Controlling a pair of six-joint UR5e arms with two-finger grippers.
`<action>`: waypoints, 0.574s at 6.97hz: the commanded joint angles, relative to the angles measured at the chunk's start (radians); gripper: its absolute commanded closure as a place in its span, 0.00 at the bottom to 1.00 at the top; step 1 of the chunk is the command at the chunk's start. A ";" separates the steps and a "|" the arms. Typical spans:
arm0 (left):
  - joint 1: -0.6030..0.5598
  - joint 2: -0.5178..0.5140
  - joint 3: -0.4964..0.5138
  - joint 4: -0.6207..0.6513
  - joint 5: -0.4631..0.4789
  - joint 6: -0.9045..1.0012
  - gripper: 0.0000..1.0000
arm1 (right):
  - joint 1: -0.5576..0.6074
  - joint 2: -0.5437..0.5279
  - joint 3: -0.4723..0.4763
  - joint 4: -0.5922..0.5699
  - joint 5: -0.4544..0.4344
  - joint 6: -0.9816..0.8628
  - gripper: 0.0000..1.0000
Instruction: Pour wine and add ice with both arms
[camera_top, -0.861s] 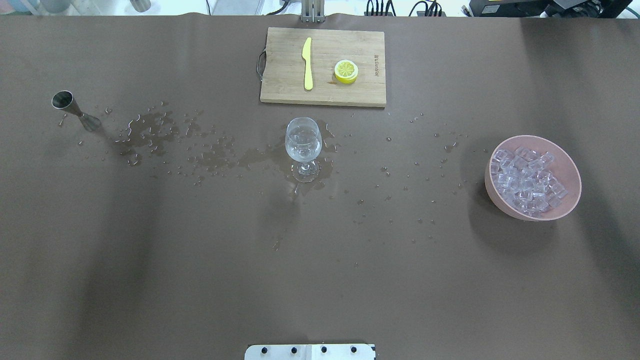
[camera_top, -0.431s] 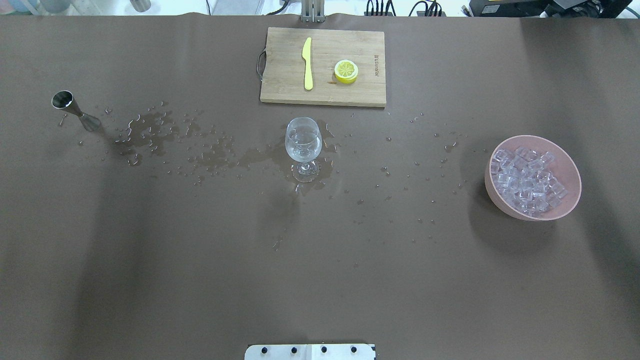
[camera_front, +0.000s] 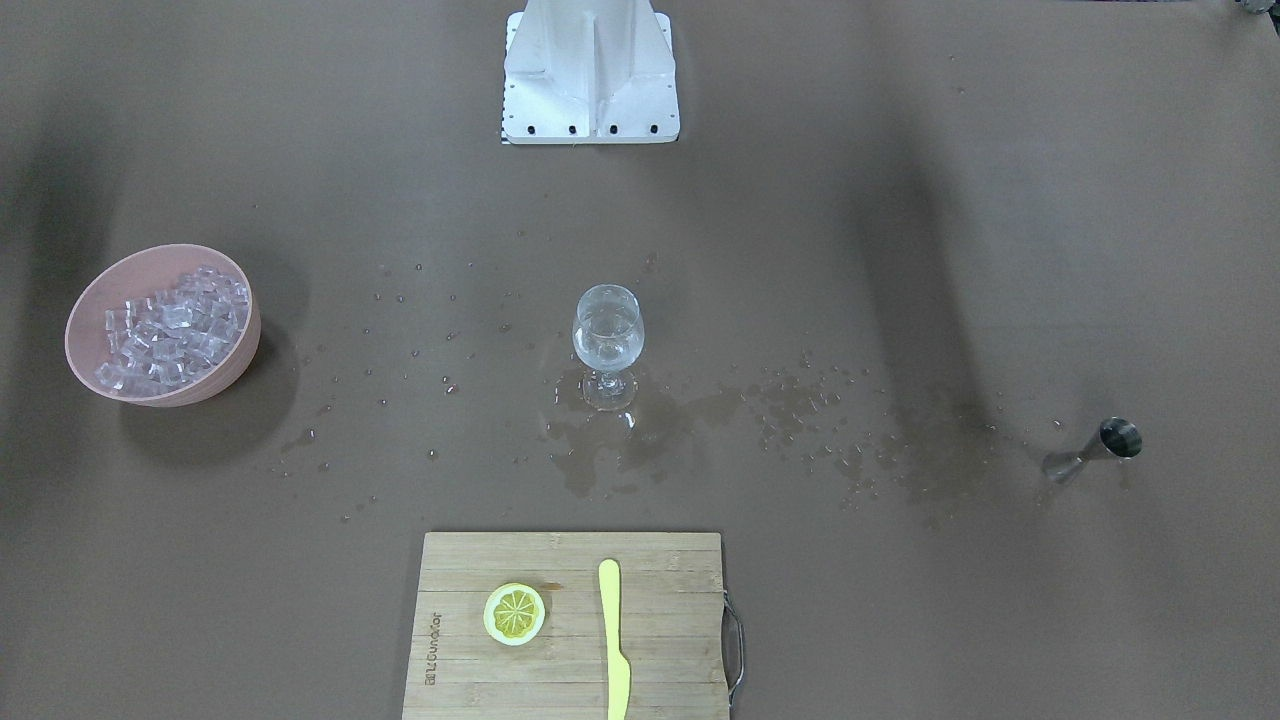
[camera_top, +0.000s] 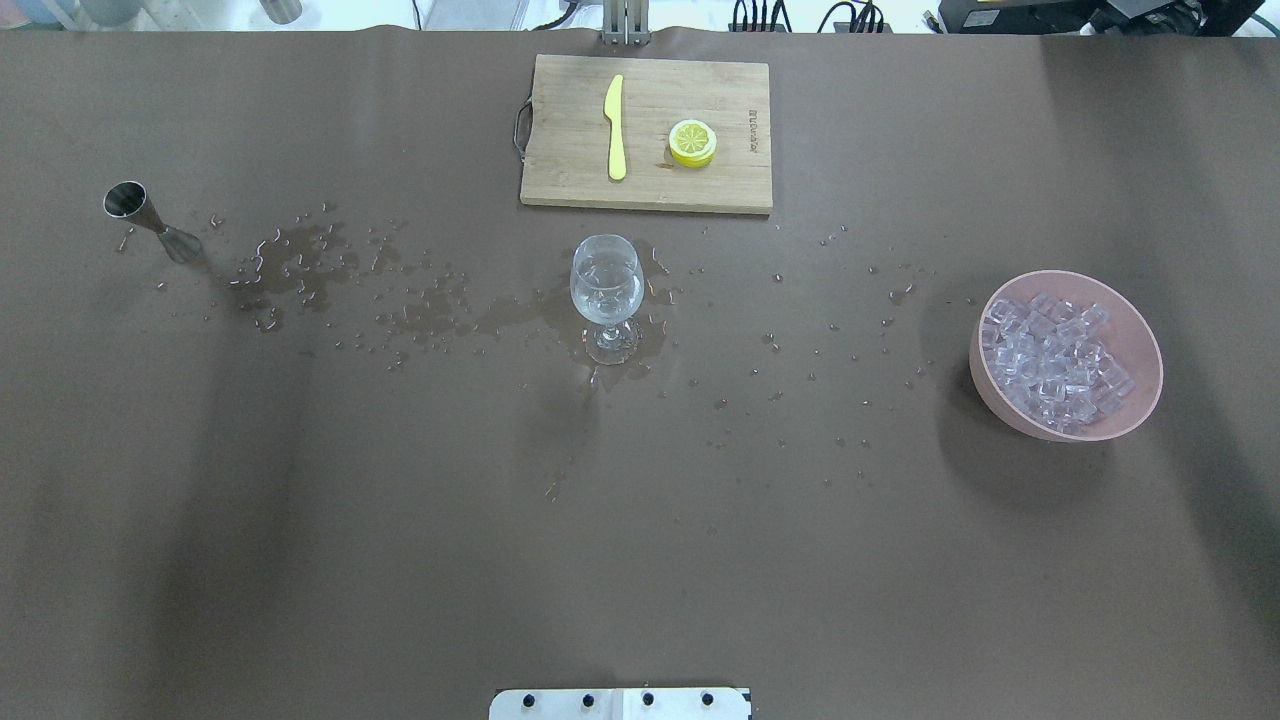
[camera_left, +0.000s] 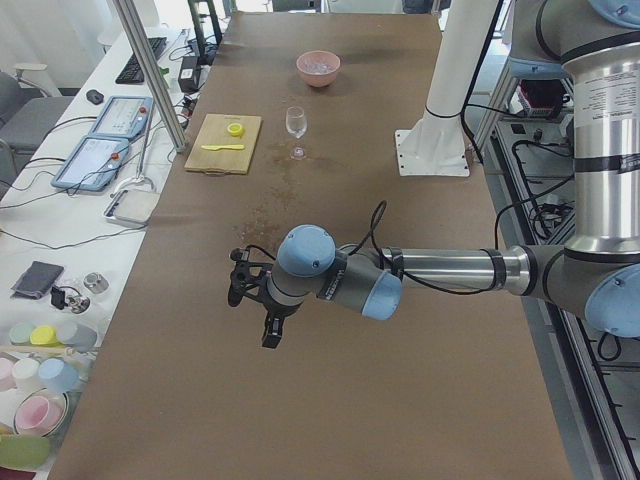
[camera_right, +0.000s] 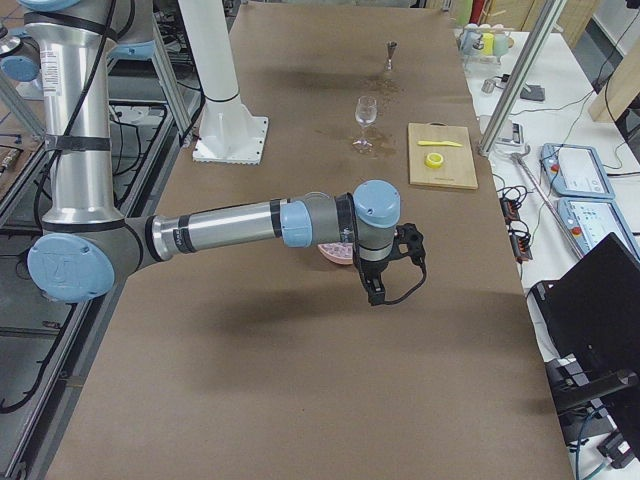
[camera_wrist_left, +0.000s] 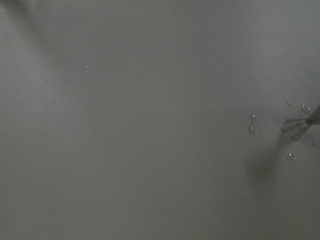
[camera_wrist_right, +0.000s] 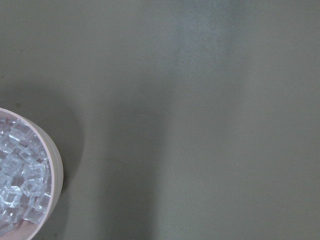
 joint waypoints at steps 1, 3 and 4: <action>0.040 -0.002 -0.010 -0.002 -0.004 0.005 0.02 | 0.001 -0.008 0.010 0.000 0.004 0.002 0.00; 0.068 0.001 -0.072 -0.003 -0.083 -0.007 0.02 | 0.001 -0.009 0.002 -0.002 0.005 0.003 0.00; 0.069 -0.005 -0.088 -0.003 -0.079 -0.019 0.02 | 0.001 -0.020 0.002 -0.002 0.007 0.003 0.00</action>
